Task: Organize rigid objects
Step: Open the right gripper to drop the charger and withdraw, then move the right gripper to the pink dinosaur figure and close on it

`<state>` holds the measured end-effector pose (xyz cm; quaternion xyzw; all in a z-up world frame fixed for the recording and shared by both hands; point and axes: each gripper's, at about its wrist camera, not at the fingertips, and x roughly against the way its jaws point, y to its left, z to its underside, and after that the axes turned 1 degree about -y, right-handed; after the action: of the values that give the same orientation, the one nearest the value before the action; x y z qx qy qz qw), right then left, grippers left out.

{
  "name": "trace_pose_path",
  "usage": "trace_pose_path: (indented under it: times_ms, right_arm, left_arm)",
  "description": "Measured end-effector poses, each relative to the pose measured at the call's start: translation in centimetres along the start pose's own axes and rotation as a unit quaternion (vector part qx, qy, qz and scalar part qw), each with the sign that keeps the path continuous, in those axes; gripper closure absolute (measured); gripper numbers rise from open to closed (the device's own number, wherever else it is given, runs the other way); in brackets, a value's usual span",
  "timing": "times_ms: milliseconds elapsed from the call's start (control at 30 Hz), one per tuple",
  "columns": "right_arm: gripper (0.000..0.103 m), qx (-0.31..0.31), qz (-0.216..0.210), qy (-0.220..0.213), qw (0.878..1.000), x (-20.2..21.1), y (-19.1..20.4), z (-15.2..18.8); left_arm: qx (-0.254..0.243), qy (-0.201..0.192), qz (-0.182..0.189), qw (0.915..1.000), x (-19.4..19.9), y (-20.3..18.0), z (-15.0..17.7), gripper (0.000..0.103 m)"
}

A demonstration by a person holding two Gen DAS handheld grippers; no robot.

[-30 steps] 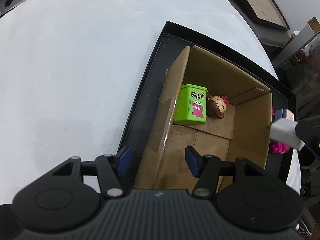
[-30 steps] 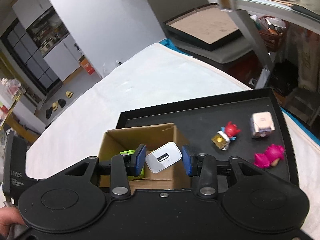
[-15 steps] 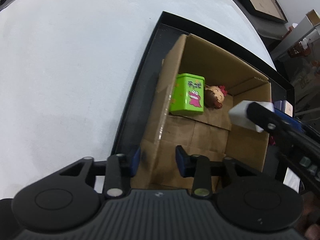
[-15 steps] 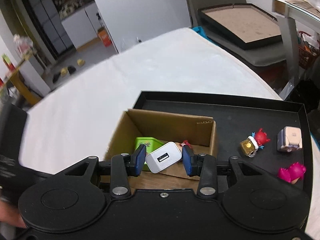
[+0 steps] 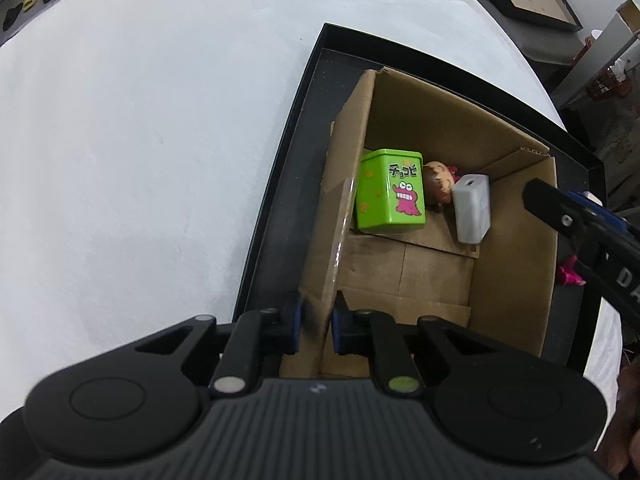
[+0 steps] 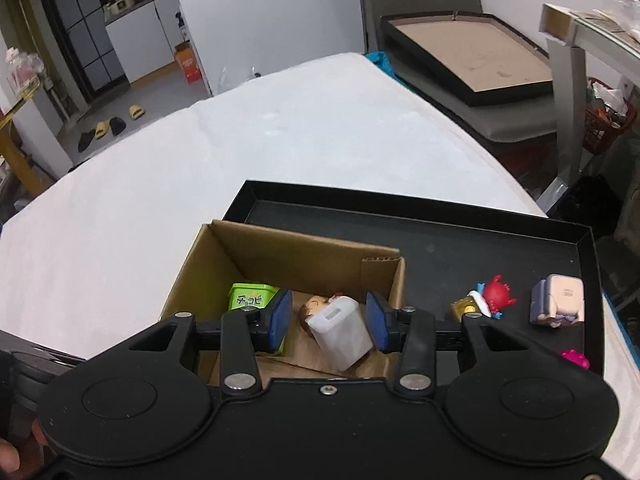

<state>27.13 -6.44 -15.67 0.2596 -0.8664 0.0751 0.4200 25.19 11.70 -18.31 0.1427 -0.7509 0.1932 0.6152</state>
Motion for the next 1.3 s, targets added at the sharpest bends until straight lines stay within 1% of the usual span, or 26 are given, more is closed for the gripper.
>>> trace_pose_path:
  times_ms: [500, 800, 967, 1000, 1067, 1167, 1233, 1300]
  right_arm:
    - [0.061, -0.071, -0.019, -0.007, 0.997, 2.6, -4.6, 1.4]
    - [0.061, -0.109, 0.006, -0.007, 0.994, 3.0, -8.5, 3.3]
    - [0.061, -0.131, 0.009, -0.009, 0.991, 3.0, -10.6, 4.6]
    - [0.060, -0.135, 0.009, -0.009, 0.991, 3.0, -11.1, 4.8]
    - [0.059, -0.146, 0.010, -0.010, 0.989, 2.9, -12.1, 5.1]
    - [0.056, -0.163, 0.010, -0.014, 0.987, 2.8, -13.7, 5.7]
    - [0.056, -0.179, 0.014, -0.012, 0.984, 2.5, -14.9, 6.2]
    - [0.055, -0.199, 0.015, -0.011, 0.980, 2.2, -16.0, 6.8]
  left_arm:
    - [0.014, -0.003, -0.013, 0.9998, 0.5, -0.3, 0.1, 0.090]
    - [0.010, -0.017, -0.028, 0.9994, 0.9, -0.7, 0.2, 0.090]
    - [0.011, -0.018, -0.040, 0.9990, 1.1, -1.2, 0.1, 0.089]
    - [0.003, -0.024, -0.041, 0.9989, 1.3, -1.5, 0.1, 0.086]
    - [-0.013, -0.034, -0.040, 0.9985, 1.6, -2.1, 0.2, 0.084]
    - [-0.018, -0.038, -0.051, 0.9978, 1.9, -2.7, 0.0, 0.077]
    - [-0.021, -0.042, -0.060, 0.9971, 1.9, -3.1, -0.1, 0.062]
    - [-0.032, -0.049, -0.067, 0.9961, 2.0, -3.6, -0.1, 0.055]
